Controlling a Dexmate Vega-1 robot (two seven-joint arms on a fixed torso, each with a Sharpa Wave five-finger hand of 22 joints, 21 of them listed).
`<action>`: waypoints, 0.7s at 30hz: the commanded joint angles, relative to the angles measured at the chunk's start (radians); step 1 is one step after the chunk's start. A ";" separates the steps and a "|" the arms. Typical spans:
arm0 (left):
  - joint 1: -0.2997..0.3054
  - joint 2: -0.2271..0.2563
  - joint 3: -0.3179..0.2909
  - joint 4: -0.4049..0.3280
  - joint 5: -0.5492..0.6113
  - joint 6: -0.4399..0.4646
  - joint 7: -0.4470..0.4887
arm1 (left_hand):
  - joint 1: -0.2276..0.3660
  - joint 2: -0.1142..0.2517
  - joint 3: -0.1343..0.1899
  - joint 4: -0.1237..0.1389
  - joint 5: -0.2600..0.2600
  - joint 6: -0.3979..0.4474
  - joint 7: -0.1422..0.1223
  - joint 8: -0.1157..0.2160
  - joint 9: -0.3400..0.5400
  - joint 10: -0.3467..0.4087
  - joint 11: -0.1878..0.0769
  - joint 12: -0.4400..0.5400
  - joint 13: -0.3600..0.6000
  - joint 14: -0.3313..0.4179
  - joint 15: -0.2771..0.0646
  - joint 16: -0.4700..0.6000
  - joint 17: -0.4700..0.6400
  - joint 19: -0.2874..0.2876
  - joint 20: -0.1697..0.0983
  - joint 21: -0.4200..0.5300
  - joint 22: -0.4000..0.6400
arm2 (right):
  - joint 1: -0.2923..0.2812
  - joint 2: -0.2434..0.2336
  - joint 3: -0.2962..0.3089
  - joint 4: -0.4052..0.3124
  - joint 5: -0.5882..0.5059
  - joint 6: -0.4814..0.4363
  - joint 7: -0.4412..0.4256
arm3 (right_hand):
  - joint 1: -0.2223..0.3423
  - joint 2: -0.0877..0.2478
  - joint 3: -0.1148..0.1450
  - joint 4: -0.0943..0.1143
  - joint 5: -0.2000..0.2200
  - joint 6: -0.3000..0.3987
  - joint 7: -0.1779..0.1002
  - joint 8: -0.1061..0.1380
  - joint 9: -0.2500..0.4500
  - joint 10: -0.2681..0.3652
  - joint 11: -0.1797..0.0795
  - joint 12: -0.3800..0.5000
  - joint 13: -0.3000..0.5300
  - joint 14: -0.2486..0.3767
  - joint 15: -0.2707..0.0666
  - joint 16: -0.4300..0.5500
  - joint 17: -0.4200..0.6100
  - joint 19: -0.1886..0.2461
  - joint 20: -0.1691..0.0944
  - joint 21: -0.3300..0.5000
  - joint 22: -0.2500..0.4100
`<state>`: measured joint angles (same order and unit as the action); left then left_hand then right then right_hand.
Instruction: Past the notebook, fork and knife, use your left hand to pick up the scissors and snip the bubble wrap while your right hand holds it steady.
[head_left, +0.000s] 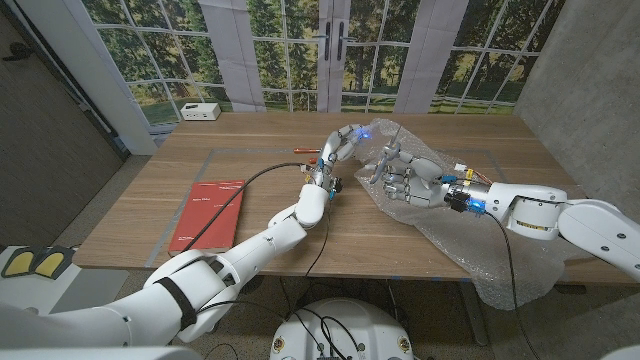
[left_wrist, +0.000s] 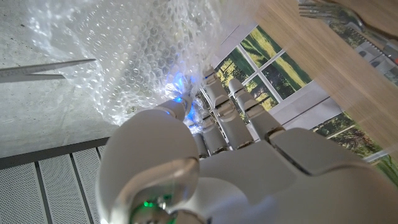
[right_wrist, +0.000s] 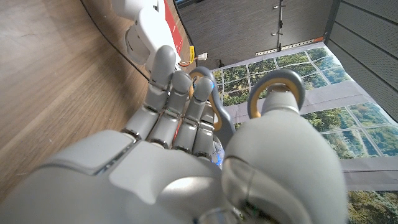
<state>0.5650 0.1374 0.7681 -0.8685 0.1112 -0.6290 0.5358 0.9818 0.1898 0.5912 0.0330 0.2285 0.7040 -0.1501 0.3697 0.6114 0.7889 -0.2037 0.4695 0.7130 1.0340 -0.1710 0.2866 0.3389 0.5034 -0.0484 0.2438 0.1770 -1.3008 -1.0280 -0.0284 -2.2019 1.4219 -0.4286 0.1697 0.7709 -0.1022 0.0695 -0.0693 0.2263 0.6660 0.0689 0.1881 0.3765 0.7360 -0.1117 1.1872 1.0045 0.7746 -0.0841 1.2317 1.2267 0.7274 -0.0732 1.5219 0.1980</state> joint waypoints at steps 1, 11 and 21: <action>0.008 0.003 0.005 -0.023 0.015 0.032 0.011 | 0.000 -0.005 0.009 -0.002 -0.006 0.011 0.000 -0.002 -0.003 0.011 -0.003 -0.002 0.000 -0.009 -0.064 -0.004 0.003 0.002 -0.032 -0.001 0.001 | -0.019 -0.015 0.015 0.002 -0.022 0.008 0.047 | -0.007 0.000 -0.007 -0.001 0.012 0.007 0.011 -0.001 -0.005 0.001 0.004 0.003 0.003 -0.005 -0.128 0.006 0.002 0.010 -0.074 -0.005 0.004; 0.021 0.004 0.007 -0.066 0.020 0.014 0.008 | -0.002 -0.005 0.010 -0.001 -0.008 0.015 -0.001 -0.006 -0.009 0.013 -0.004 -0.008 -0.002 -0.009 -0.064 -0.006 0.003 0.003 -0.033 -0.004 0.001 | 0.002 -0.018 -0.024 0.017 -0.012 -0.016 0.091 | -0.004 0.009 -0.007 0.001 0.020 0.008 0.013 -0.001 -0.017 0.001 0.008 0.004 0.002 -0.007 -0.128 0.010 0.002 0.009 -0.075 -0.008 0.003; 0.015 -0.006 0.001 -0.058 0.021 0.016 0.015 | -0.005 -0.005 0.011 -0.001 -0.010 0.017 -0.003 -0.010 -0.016 0.016 -0.004 -0.014 -0.002 -0.011 -0.064 -0.009 0.004 0.004 -0.031 -0.007 0.001 | 0.010 -0.022 -0.030 0.025 -0.016 -0.010 0.109 | -0.002 0.018 -0.007 0.003 0.025 0.008 0.013 -0.001 -0.026 0.000 0.005 0.004 0.001 -0.008 -0.129 0.009 -0.001 0.007 -0.075 -0.009 0.004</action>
<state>0.5784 0.1373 0.7746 -0.9175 0.1304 -0.6134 0.5464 0.9818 0.1897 0.5953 0.0289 0.2190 0.7073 -0.1534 0.3620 0.5928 0.7941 -0.2091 0.4583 0.7084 1.0272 -0.1642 0.2809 0.3414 0.5034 -0.0484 0.2398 0.1770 -1.3006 -1.0458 -0.0446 -2.1864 1.4080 -0.4374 0.2517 0.7673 -0.0983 0.0656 -0.0654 0.2408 0.6665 0.0718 0.1881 0.3523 0.7358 -0.1082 1.1873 1.0047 0.7747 -0.0841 1.2353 1.2268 0.7272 -0.0732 1.5164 0.1979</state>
